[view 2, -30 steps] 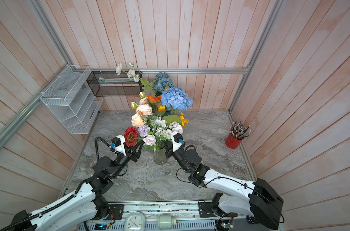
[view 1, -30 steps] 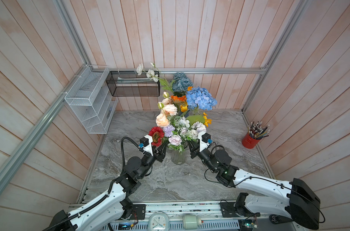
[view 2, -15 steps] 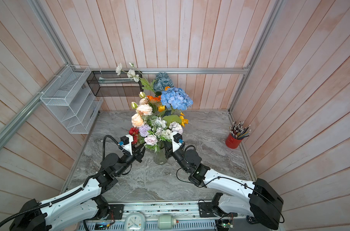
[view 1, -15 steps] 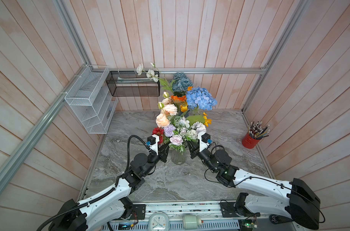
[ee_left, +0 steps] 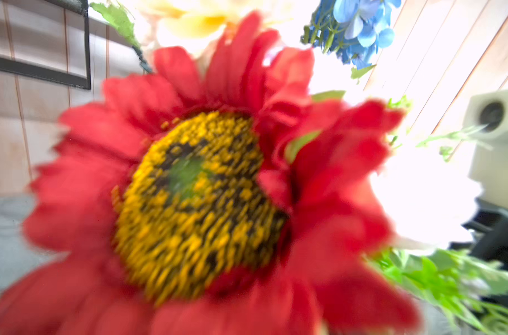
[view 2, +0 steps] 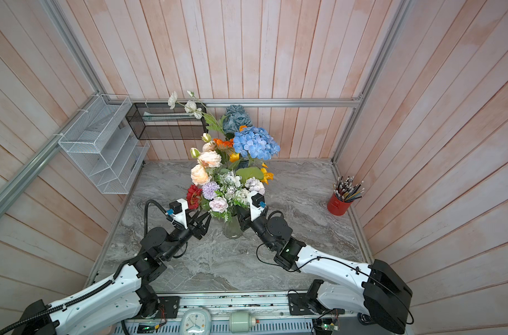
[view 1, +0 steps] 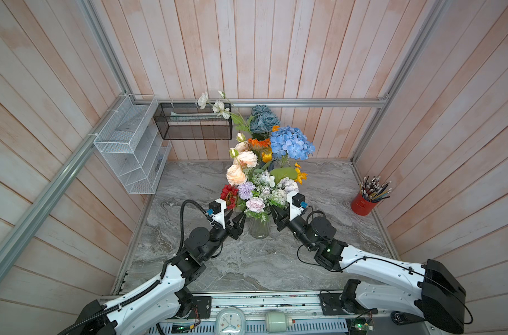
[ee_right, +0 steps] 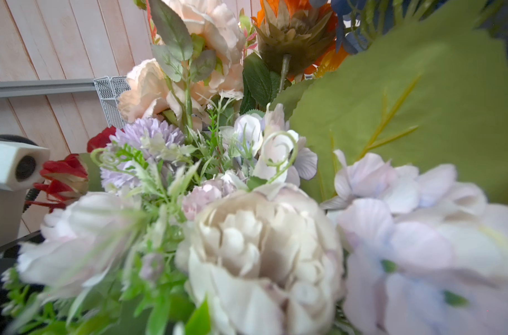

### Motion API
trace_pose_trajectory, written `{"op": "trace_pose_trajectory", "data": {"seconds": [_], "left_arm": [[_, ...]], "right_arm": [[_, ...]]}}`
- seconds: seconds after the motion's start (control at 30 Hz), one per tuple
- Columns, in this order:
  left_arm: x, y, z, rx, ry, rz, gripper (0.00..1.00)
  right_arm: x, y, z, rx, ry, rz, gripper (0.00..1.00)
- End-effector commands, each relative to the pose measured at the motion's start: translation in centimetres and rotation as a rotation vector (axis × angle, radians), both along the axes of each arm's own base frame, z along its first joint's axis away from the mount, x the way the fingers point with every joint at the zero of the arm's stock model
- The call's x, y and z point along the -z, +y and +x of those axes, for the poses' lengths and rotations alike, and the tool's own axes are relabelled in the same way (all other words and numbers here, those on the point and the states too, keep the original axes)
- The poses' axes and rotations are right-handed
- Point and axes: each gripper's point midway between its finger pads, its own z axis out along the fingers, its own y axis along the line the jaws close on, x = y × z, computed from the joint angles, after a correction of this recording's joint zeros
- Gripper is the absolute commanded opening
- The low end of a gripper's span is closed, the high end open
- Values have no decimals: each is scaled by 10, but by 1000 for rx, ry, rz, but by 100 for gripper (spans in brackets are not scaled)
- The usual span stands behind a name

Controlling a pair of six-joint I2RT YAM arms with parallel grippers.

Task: Arrange flowers in a vase
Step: Place the flowers into the vase.

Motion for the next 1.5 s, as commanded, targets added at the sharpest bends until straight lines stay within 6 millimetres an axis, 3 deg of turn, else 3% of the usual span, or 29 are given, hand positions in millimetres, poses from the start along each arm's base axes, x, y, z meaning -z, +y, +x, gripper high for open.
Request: {"op": "trace_pose_trajectory", "data": {"seconds": [0.0,0.13,0.23,0.4,0.53,0.7,0.93,1.2,1.47], "left_arm": [[27,10,-5,-27,73,41,69],[38,18,-10,-43,103,50,79],[36,24,-10,-69,101,49,79],[6,26,-13,-64,16,-7,78],[-17,20,-12,-45,-40,-30,72],[-32,17,-4,-53,-88,-28,63],[-49,12,5,-58,-147,-43,60],[-34,-7,17,-14,-105,-23,60],[-19,3,10,-28,-54,-4,60]], "right_arm": [[9,0,-7,-40,52,-1,43],[25,0,-16,-84,111,-18,50],[35,-2,-24,-108,144,-27,57],[49,-8,-36,-139,191,-33,76],[61,-11,-41,-145,221,-59,95],[64,-11,-42,-152,225,-58,98],[69,-6,-48,-183,233,-90,98],[74,-18,-56,-181,223,-80,98],[97,-20,-59,-189,212,-123,98]]}}
